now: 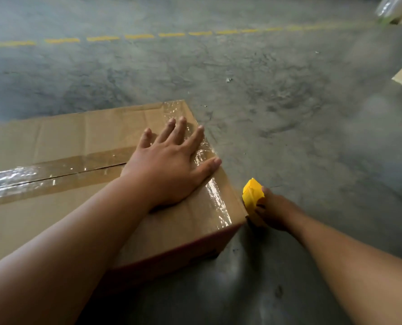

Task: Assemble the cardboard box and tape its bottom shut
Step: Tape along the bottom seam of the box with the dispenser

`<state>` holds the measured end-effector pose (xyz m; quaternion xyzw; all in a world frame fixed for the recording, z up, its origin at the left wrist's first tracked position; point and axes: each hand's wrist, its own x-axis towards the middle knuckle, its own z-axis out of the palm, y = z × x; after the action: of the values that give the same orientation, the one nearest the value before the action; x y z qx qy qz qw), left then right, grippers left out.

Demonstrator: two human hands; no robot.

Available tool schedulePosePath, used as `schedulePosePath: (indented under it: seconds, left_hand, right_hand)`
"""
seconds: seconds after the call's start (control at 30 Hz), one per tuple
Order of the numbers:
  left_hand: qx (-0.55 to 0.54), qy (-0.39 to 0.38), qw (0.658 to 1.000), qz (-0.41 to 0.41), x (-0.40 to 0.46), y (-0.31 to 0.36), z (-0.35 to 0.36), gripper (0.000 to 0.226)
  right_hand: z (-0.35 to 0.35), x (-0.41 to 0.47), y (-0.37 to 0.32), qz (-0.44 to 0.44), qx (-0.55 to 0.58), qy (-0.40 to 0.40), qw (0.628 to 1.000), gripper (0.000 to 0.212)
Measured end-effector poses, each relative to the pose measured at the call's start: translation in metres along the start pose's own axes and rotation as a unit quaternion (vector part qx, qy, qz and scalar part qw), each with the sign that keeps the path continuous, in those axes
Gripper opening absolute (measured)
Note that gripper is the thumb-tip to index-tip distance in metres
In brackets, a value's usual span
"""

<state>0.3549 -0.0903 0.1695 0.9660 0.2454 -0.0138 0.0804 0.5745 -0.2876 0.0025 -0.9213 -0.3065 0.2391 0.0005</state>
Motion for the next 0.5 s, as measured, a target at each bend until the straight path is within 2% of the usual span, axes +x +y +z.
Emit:
schedulePosePath:
  seconds: [0.1, 0.27, 0.3, 0.4, 0.5]
  left_hand:
    - [-0.002, 0.004, 1.0, -0.002, 0.001, 0.001, 0.001, 0.086]
    - [-0.009, 0.011, 1.0, 0.0, 0.0, 0.0, 0.001, 0.086]
    - [-0.009, 0.009, 1.0, 0.0, 0.001, 0.0, 0.001, 0.086]
    - [-0.008, -0.001, 1.0, 0.003, 0.0, 0.001, -0.001, 0.086]
    - [-0.008, -0.01, 1.0, 0.013, -0.002, -0.005, -0.006, 0.085]
  right_hand:
    - [0.023, 0.01, -0.004, -0.012, -0.022, -0.007, 1.0, 0.085]
    - [0.028, 0.015, -0.016, 0.013, -0.024, 0.012, 1.0, 0.085]
    - [0.019, 0.014, -0.019, -0.003, -0.021, 0.011, 1.0, 0.079]
    - [-0.026, 0.009, -0.031, -0.052, 0.023, 0.023, 0.998, 0.034]
    - [-0.08, -0.006, -0.046, -0.035, 0.129, 0.098, 0.986, 0.028]
